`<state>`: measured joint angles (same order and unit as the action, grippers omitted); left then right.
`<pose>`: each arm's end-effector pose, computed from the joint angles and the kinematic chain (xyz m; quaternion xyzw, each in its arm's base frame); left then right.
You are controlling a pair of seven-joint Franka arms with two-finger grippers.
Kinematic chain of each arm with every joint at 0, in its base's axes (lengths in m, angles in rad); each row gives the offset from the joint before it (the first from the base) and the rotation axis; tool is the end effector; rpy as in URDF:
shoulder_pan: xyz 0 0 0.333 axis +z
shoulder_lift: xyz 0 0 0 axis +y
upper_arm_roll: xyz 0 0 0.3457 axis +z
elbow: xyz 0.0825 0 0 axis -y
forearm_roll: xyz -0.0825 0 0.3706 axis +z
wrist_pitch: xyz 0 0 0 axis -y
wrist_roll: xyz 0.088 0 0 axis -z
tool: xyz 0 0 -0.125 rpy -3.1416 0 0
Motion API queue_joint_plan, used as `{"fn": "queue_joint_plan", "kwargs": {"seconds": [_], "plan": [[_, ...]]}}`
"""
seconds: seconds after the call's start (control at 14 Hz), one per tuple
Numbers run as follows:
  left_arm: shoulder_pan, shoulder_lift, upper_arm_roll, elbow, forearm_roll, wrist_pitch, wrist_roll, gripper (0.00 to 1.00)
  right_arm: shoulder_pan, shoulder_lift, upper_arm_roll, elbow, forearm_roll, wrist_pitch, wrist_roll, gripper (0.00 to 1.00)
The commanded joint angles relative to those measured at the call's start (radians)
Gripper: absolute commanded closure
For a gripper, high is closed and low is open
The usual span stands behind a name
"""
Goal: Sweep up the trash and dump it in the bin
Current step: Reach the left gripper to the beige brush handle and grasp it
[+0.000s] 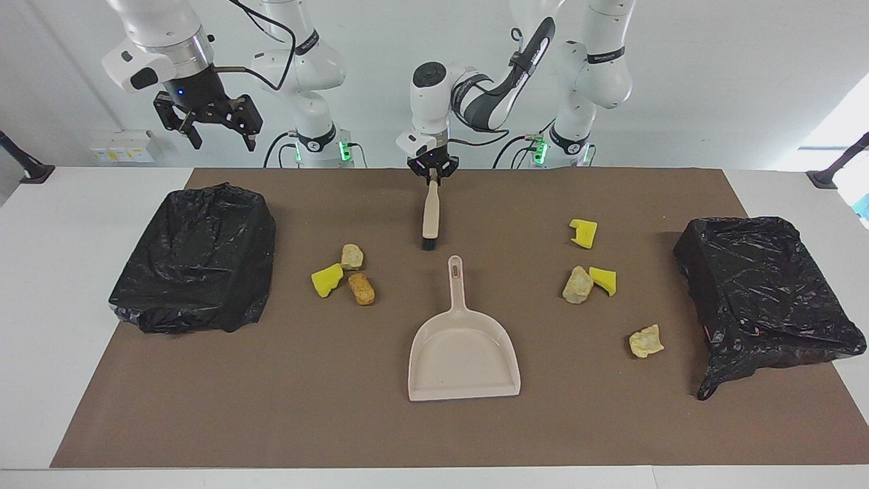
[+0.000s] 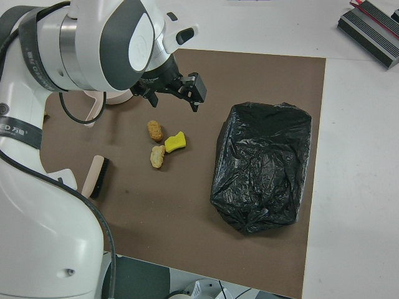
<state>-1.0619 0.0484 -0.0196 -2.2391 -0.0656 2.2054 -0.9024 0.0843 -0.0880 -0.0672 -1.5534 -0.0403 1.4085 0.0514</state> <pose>0.2371 -0.4519 0.3613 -0.9964 0.0689 0.0443 0.0201 0.4925 0.0010 0.6758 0.9993 -0.0196 -0.0279 0.0180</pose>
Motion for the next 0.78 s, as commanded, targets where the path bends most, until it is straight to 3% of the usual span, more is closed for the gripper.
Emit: {"fn": "queue_joint_plan", "kwargs": {"seconds": [0.0, 0.43, 0.71], "plan": [[0.054, -0.039, 0.006, 0.025, -0.014, -0.093, 0.031, 1.00, -0.017, -0.024, 0.003, -0.025, 0.020, -0.008, -0.031, 0.00], [0.190, -0.053, 0.015, 0.072, 0.015, -0.268, 0.128, 1.00, -0.015, -0.024, 0.003, -0.030, 0.020, -0.022, -0.050, 0.00], [0.331, -0.024, 0.015, 0.105, 0.105, -0.262, 0.145, 1.00, 0.002, -0.013, 0.020, -0.066, 0.020, -0.016, -0.036, 0.00]]}}
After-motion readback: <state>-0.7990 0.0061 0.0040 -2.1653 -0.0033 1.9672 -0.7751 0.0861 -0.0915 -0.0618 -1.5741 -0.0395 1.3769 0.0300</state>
